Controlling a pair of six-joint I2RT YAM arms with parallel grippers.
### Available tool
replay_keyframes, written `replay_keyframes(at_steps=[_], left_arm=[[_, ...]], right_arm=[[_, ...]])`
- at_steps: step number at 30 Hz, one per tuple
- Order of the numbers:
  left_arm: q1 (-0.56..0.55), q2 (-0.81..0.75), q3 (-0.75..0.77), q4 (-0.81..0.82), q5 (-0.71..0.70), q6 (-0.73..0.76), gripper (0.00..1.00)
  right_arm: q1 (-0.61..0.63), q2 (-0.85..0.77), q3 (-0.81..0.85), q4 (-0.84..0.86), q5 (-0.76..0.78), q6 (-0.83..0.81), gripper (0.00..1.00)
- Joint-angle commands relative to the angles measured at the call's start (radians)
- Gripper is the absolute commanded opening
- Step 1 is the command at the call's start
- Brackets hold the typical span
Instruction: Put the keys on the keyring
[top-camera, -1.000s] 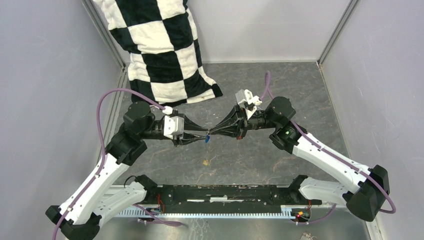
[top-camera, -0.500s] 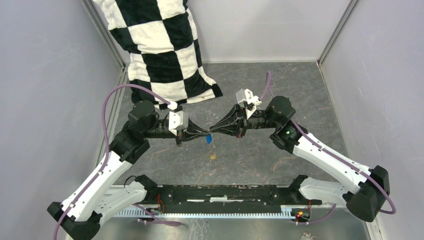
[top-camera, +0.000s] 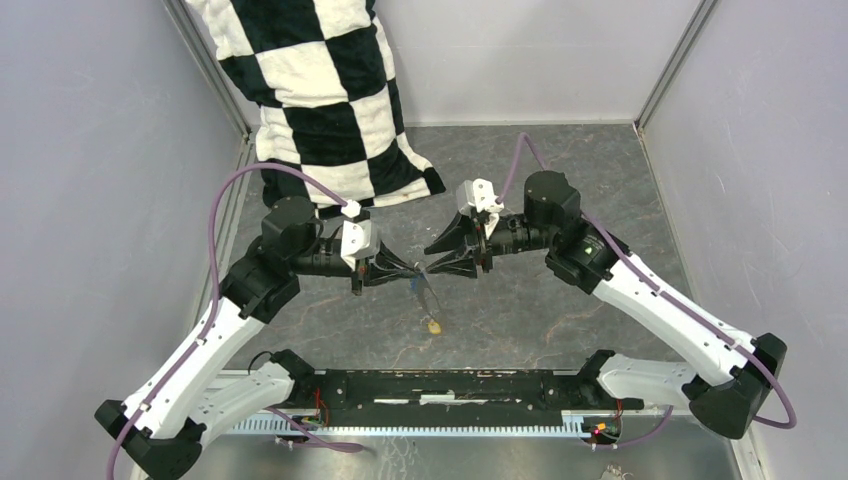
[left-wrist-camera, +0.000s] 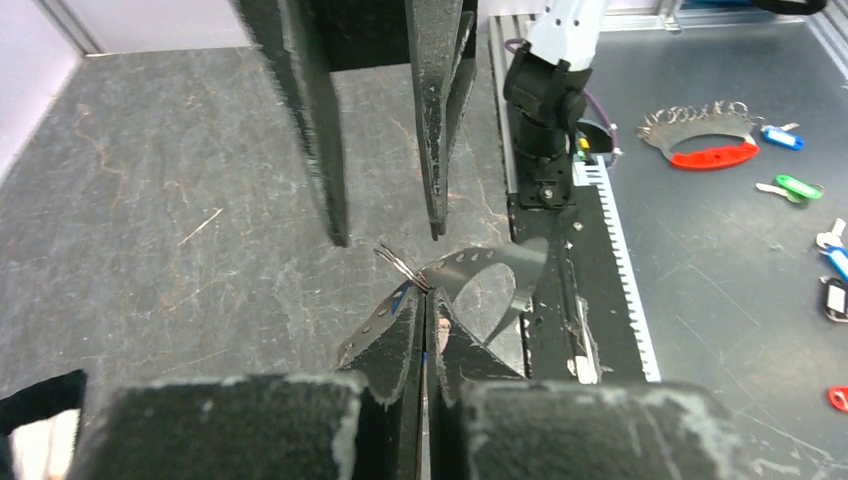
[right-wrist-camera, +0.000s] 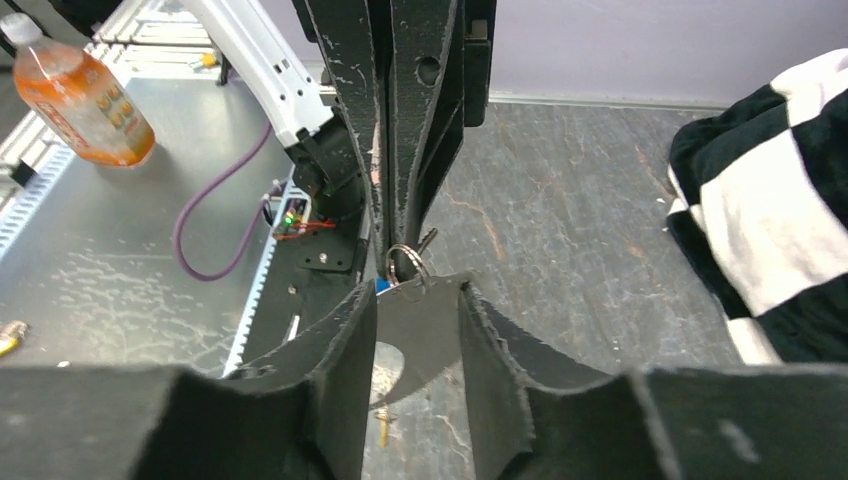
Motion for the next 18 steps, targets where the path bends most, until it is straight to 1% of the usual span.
replay_keyframes(at_steps=[1,5,9,12,15,18], left_arm=[[-0.001,0.028,0.077,-0.077,0.096,0.059,0.02],[-0.002,0.070,0.114,-0.159,0.145,0.071,0.02],[-0.001,0.084,0.137,-0.222,0.201,0.139,0.02],[-0.002,0.099,0.166,-0.307,0.214,0.243,0.02],[-0.001,0.114,0.202,-0.402,0.199,0.369,0.02],[-0.002,0.136,0.244,-0.498,0.172,0.490,0.02]], right_arm=[[0.002,0.029,0.130,-0.208,-0.001,-0.183,0.45],[0.002,0.081,0.246,-0.375,-0.018,-0.337,0.54],[0.013,0.138,0.335,-0.480,-0.046,-0.435,0.57],[0.033,0.167,0.373,-0.520,-0.094,-0.476,0.56],[0.059,0.191,0.387,-0.531,-0.104,-0.475,0.56],[0.094,0.220,0.409,-0.565,-0.099,-0.480,0.53]])
